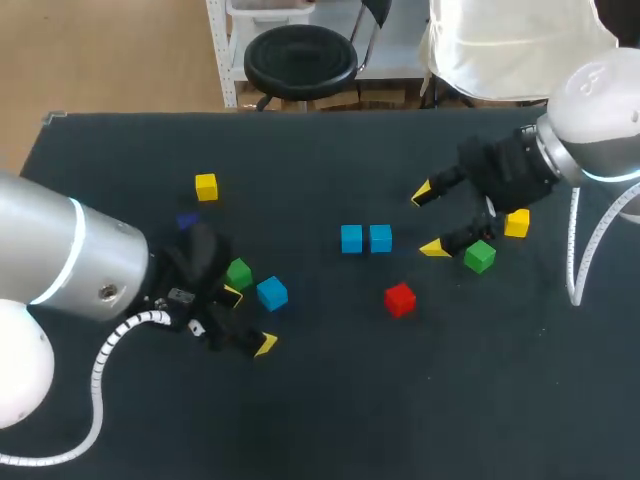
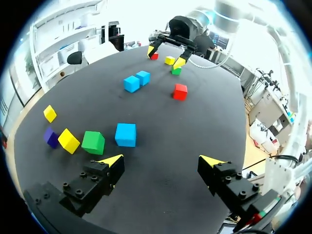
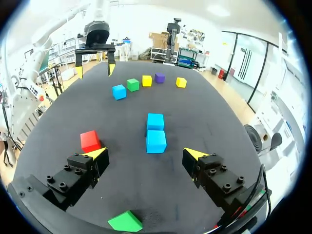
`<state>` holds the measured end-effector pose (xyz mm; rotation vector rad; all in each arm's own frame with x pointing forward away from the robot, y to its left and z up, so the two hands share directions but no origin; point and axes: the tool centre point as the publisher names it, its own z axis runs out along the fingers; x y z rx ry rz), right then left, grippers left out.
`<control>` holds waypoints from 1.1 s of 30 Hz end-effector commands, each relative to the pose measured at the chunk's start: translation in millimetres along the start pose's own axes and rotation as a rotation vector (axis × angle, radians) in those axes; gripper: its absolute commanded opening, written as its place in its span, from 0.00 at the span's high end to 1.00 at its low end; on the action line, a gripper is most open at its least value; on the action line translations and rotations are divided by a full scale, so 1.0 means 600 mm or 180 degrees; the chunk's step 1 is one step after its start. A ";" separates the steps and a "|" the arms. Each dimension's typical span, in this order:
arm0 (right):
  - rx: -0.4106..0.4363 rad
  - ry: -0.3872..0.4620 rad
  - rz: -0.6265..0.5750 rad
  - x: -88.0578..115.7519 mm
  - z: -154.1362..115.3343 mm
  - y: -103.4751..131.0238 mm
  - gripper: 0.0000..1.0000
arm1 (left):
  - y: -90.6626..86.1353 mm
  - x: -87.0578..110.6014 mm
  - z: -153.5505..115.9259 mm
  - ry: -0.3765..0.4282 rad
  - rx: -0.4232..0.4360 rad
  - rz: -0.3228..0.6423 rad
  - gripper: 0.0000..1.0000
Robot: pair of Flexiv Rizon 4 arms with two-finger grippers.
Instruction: Place the blue cubes, place green cubes on the blue cubes, place the yellow cubes on the green cubes, then place the red cubes on the yellow cubes, and place purple cube on the red cubes.
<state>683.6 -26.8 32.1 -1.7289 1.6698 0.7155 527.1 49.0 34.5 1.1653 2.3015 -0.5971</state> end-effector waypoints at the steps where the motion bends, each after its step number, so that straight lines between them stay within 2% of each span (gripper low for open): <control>1: 0.0000 -0.0008 -0.0003 0.001 0.000 0.000 0.00 | 0.013 0.001 0.015 -0.0020 -0.0062 0.0026 0.00; 11: 0.0000 -0.0008 -0.0003 0.001 0.000 0.000 0.00 | 0.041 -0.009 0.035 -0.0103 -0.0359 0.0087 0.00; 18: 0.0000 -0.0008 -0.0003 0.001 0.000 0.000 0.00 | 0.036 -0.018 0.049 -0.0196 -0.0345 0.0080 0.00; 28: 0.0000 -0.0008 -0.0003 0.001 0.000 0.000 0.00 | 0.073 -0.029 0.071 -0.0214 -0.0290 -0.0012 0.00; 33: 0.0000 -0.0008 -0.0003 0.001 0.000 0.000 0.00 | 0.081 -0.033 0.073 -0.0188 -0.0301 0.0023 0.00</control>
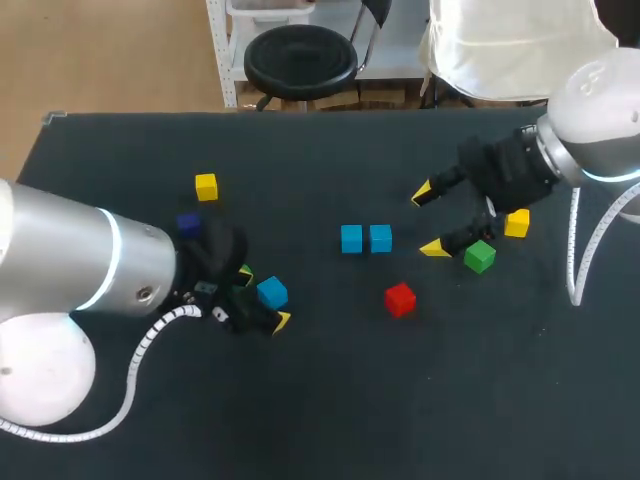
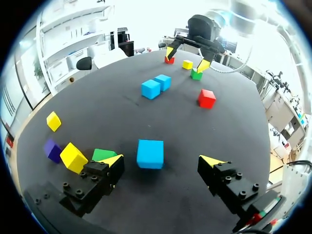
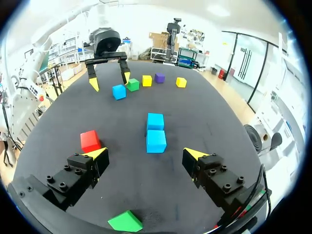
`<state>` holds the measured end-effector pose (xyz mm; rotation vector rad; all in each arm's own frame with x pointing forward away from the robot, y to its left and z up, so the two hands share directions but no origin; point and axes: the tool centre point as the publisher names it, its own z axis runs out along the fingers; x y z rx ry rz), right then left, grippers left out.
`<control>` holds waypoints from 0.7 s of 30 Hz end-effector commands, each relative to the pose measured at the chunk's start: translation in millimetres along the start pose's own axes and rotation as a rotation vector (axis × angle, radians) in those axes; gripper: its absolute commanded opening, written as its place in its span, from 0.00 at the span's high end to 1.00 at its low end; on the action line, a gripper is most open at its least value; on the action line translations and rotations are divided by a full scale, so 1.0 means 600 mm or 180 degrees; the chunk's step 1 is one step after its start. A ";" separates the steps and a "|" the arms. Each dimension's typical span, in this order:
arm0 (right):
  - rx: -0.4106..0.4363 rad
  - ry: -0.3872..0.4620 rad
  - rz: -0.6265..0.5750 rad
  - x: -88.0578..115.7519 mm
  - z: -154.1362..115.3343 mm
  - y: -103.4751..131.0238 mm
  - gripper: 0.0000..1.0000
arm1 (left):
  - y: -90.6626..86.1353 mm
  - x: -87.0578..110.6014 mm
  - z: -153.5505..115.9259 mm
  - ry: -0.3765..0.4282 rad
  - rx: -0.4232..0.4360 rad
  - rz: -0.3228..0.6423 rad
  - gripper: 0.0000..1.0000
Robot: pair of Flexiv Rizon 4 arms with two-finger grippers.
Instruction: Place the blue cubes, place green cubes on the blue cubes, place the yellow cubes on the green cubes, then place the red cubes on the yellow cubes, and place purple cube on the red cubes.
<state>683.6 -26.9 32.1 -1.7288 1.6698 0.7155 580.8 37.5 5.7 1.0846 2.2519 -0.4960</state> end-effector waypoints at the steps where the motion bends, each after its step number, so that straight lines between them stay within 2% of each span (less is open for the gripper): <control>1: 0.0000 -0.0008 -0.0003 0.001 0.000 0.000 0.00 | 0.011 -0.004 0.007 0.0010 0.0044 0.0023 0.00; 14: 0.0000 -0.0008 -0.0003 0.001 0.000 0.000 0.00 | 0.035 -0.001 0.038 0.0067 0.0181 0.0094 0.02; 15: 0.0000 -0.0008 -0.0003 0.001 0.000 0.000 0.00 | 0.035 -0.001 0.038 0.0065 0.0190 0.0100 0.36; 16: 0.0000 -0.0008 -0.0003 0.001 0.000 0.000 0.00 | 0.035 -0.001 0.038 0.0062 0.0193 0.0105 0.60; 18: 0.0000 -0.0008 -0.0003 0.001 0.000 0.000 0.00 | 0.031 -0.001 0.036 0.0037 0.0212 0.0106 0.67; 19: 0.0000 -0.0008 -0.0003 0.001 0.000 0.000 0.00 | 0.029 -0.001 0.034 0.0026 0.0213 0.0116 0.76; 21: 0.0000 -0.0008 -0.0003 0.001 0.000 0.000 0.00 | 0.027 0.000 0.029 0.0017 0.0209 0.0120 0.84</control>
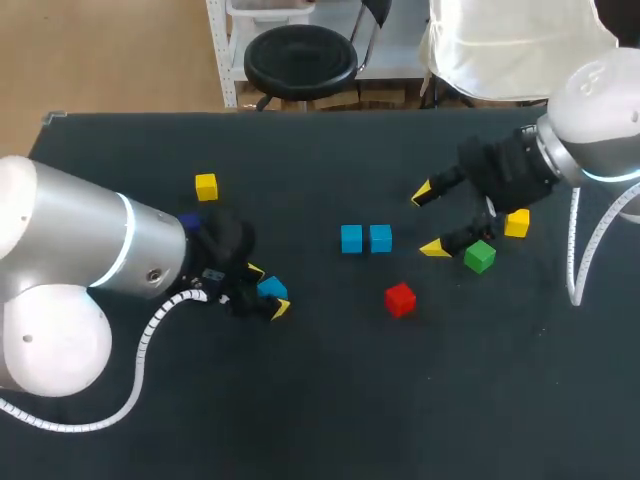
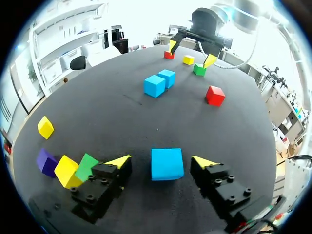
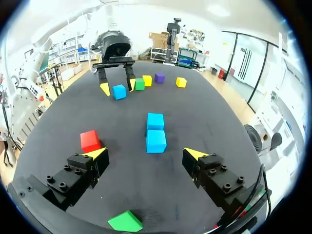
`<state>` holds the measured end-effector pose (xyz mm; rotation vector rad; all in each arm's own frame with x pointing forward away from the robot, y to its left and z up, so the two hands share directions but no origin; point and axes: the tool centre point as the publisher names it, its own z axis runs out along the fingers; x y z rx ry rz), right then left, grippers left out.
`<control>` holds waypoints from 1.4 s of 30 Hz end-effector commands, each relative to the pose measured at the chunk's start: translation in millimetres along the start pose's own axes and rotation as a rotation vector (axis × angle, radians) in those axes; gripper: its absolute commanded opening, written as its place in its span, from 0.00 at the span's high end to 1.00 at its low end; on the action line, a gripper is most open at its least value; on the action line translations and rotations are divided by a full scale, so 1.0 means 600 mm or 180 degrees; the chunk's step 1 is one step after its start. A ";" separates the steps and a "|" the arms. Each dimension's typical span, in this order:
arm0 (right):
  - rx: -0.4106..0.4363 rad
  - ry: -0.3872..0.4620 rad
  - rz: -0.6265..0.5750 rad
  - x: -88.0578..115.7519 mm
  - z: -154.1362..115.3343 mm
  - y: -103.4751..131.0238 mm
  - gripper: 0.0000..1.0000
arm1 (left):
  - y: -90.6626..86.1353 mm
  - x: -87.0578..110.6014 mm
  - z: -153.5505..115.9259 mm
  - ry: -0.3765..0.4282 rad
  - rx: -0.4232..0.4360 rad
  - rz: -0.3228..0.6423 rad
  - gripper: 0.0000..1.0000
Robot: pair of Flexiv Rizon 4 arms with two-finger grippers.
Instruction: Place the blue cubes, place green cubes on the blue cubes, place the yellow cubes on the green cubes, then place the red cubes on the yellow cubes, and place purple cube on the red cubes.
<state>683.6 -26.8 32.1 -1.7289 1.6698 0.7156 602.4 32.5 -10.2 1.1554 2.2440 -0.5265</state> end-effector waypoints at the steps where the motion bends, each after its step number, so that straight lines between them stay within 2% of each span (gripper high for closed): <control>1: 0.0000 -0.0008 -0.0003 0.001 0.000 0.000 0.00 | 0.000 0.007 -0.009 -0.0051 0.0060 0.0007 0.84; 2: 0.0000 -0.0008 -0.0003 0.001 0.000 0.000 0.00 | 0.000 0.008 -0.011 -0.0056 0.0058 0.0007 0.96; 3: 0.0000 -0.0008 -0.0003 0.001 0.000 0.000 0.00 | -0.001 0.009 -0.012 -0.0059 0.0055 0.0012 1.00; 11: 0.0000 -0.0008 -0.0003 0.001 0.000 0.000 0.00 | -0.018 0.013 -0.023 -0.0072 0.0030 0.0085 1.00; 15: 0.0000 -0.0008 -0.0003 0.001 0.000 0.000 0.00 | -0.026 0.011 -0.023 -0.0116 0.0124 0.0158 1.00; 20: 0.0000 -0.0008 -0.0003 0.001 0.000 0.000 0.00 | -0.040 -0.014 -0.026 -0.0135 0.0314 0.0530 1.00; 22: 0.0000 -0.0008 -0.0003 0.001 0.000 0.000 0.00 | -0.048 -0.026 -0.024 -0.0116 0.0498 0.0739 1.00; 25: 0.0000 -0.0008 -0.0003 0.001 0.000 0.000 0.00 | -0.052 -0.042 -0.020 -0.0058 0.0549 0.0950 1.00; 32: 0.0000 -0.0008 -0.0003 0.001 0.000 0.000 0.00 | -0.029 -0.079 -0.011 -0.0037 0.0563 0.0954 1.00; 42: 0.0000 -0.0008 -0.0003 0.001 0.000 0.000 0.00 | -0.029 -0.079 -0.011 -0.0037 0.0563 0.0954 1.00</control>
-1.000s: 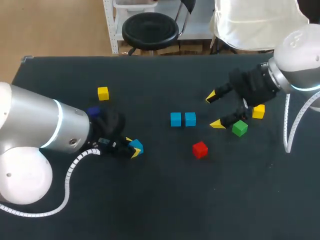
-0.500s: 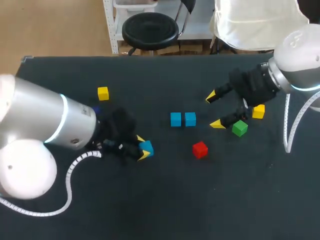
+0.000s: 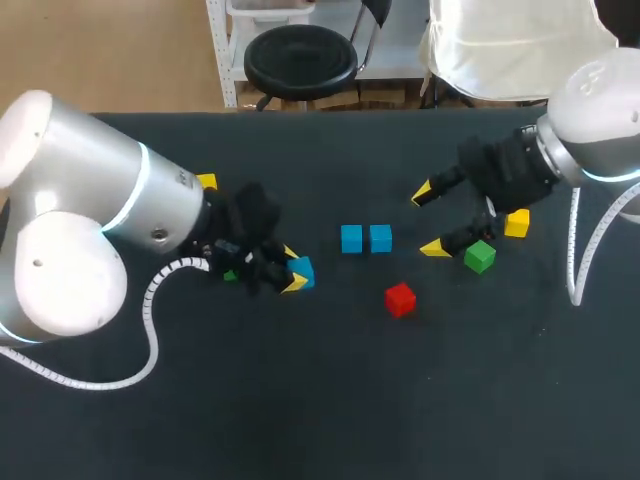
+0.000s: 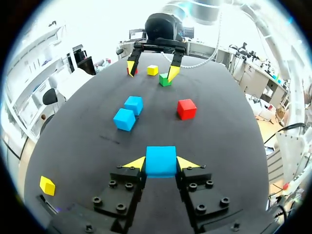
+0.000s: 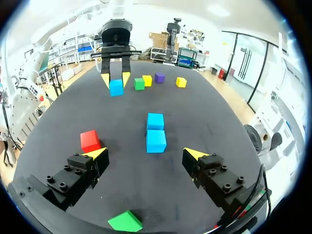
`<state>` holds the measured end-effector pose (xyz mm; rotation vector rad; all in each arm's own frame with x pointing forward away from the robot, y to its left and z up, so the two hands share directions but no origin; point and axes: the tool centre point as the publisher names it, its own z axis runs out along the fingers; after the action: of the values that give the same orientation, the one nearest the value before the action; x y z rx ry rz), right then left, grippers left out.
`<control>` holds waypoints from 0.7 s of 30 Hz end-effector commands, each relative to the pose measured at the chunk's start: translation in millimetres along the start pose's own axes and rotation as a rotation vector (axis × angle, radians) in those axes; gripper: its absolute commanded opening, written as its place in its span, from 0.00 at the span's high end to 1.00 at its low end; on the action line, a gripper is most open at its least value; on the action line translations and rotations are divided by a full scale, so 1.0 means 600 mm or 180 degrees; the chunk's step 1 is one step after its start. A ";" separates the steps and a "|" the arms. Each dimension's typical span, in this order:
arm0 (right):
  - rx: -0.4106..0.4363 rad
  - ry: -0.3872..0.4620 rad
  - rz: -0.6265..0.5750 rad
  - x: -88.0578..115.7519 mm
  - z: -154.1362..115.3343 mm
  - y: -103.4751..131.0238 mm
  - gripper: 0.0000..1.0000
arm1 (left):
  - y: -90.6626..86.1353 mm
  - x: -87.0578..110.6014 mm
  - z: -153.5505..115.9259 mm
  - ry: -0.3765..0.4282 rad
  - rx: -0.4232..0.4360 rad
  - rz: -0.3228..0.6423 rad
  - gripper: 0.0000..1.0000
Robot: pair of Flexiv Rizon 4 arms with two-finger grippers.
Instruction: Place the blue cubes, place green cubes on the blue cubes, place the yellow cubes on the green cubes, then place the red cubes on the yellow cubes, and place purple cube on the red cubes.
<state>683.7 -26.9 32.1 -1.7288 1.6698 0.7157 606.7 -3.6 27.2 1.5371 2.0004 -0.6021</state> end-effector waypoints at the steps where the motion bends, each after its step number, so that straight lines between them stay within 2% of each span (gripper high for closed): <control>1: 0.0000 -0.0008 -0.0003 0.001 0.000 0.000 0.00 | 0.003 0.001 0.000 -0.0014 0.0028 0.0006 1.00; 12: 0.0000 -0.0008 -0.0003 0.001 0.000 0.000 0.00 | 0.003 0.001 0.000 -0.0014 0.0028 0.0006 1.00; 14: 0.0000 -0.0008 -0.0003 0.001 0.000 0.000 0.00 | 0.017 -0.014 0.004 -0.0105 0.0025 0.0097 1.00; 21: 0.0000 -0.0008 -0.0003 0.001 0.000 0.000 0.00 | 0.059 -0.041 0.014 -0.0089 0.0021 0.0272 1.00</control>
<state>683.6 -26.8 32.1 -1.7290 1.6698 0.7158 633.2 -13.1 38.3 1.5807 1.9001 -0.5795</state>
